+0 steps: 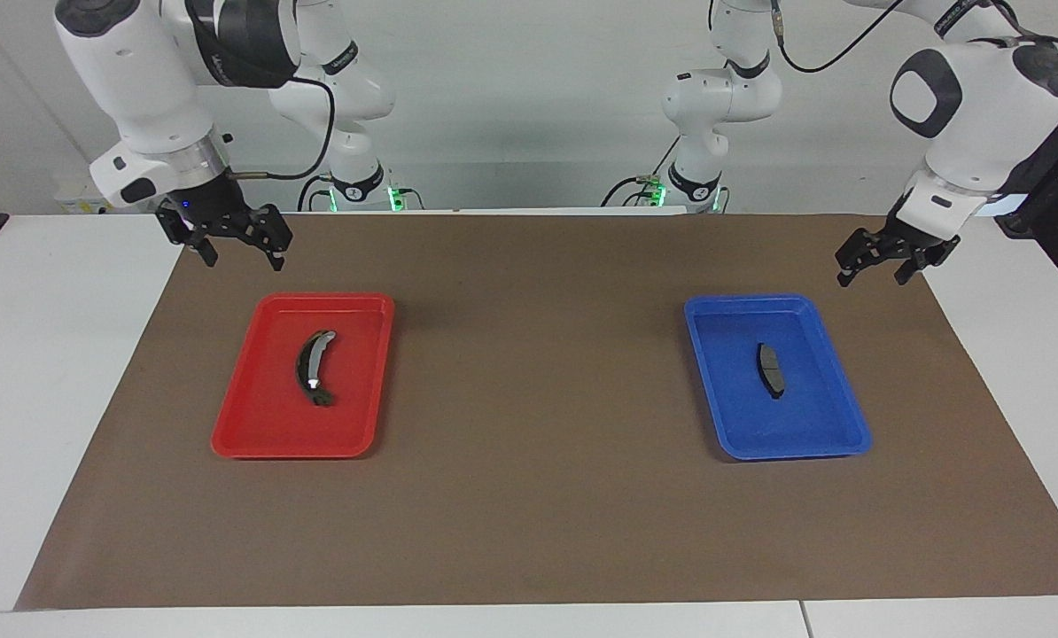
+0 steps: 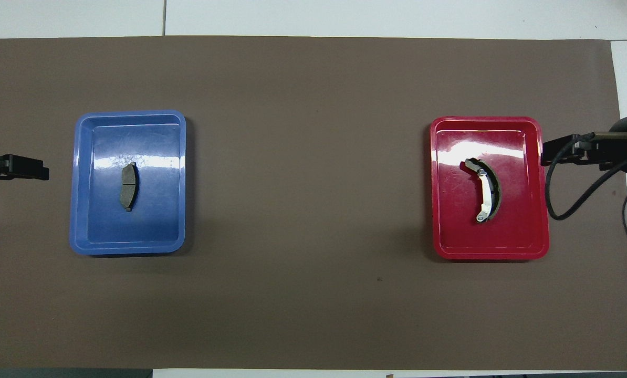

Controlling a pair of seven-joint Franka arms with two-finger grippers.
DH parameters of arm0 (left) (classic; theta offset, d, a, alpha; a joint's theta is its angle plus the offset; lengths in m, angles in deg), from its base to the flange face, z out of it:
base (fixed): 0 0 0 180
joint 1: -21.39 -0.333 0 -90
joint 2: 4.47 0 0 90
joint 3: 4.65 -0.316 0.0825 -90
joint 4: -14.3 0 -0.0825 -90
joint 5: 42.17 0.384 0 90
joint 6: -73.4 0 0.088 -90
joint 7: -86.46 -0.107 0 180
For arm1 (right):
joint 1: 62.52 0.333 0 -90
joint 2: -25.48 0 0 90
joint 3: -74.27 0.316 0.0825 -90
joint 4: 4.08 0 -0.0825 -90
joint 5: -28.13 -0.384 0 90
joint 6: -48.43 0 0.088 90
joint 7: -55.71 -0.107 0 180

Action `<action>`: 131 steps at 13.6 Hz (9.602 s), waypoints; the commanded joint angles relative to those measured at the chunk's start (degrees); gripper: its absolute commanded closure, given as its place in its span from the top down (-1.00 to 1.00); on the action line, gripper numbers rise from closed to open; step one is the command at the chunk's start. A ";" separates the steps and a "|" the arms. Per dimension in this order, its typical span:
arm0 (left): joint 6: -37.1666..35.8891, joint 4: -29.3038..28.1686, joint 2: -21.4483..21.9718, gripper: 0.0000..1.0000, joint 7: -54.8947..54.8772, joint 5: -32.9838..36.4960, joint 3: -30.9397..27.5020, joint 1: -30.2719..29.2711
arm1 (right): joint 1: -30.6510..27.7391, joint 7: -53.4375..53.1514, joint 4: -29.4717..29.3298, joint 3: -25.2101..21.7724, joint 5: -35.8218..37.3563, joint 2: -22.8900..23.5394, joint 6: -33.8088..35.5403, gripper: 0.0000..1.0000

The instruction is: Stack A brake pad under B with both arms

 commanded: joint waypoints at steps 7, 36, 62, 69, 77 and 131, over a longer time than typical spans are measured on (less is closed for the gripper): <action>19.86 -14.69 -5.20 0.99 -0.32 0.99 -0.26 5.01 | -0.48 7.27 21.68 0.35 -1.19 6.31 -30.56 1.00; 21.98 -3.82 -12.40 -0.90 26.45 0.99 -0.08 24.07 | -1.35 12.29 14.76 0.00 -1.11 10.38 -20.85 -1.00; 4.15 6.05 -12.70 0.97 36.09 -1.91 -0.70 26.67 | 21.05 -13.02 -2.19 1.67 -1.63 18.08 -14.60 -1.00; -3.58 6.84 -4.79 0.98 10.95 -1.91 -1.05 8.29 | 30.63 -23.73 -13.55 1.67 -3.13 31.81 -18.88 -1.00; -22.73 23.96 -5.03 0.98 4.00 -1.12 -1.31 0.29 | 33.10 -32.34 -12.76 1.67 -2.60 33.57 -21.80 -1.00; -23.02 21.16 -3.37 0.99 0.38 -0.07 -0.96 -1.04 | 10.97 -14.89 -8.81 1.14 3.55 12.32 -9.51 1.00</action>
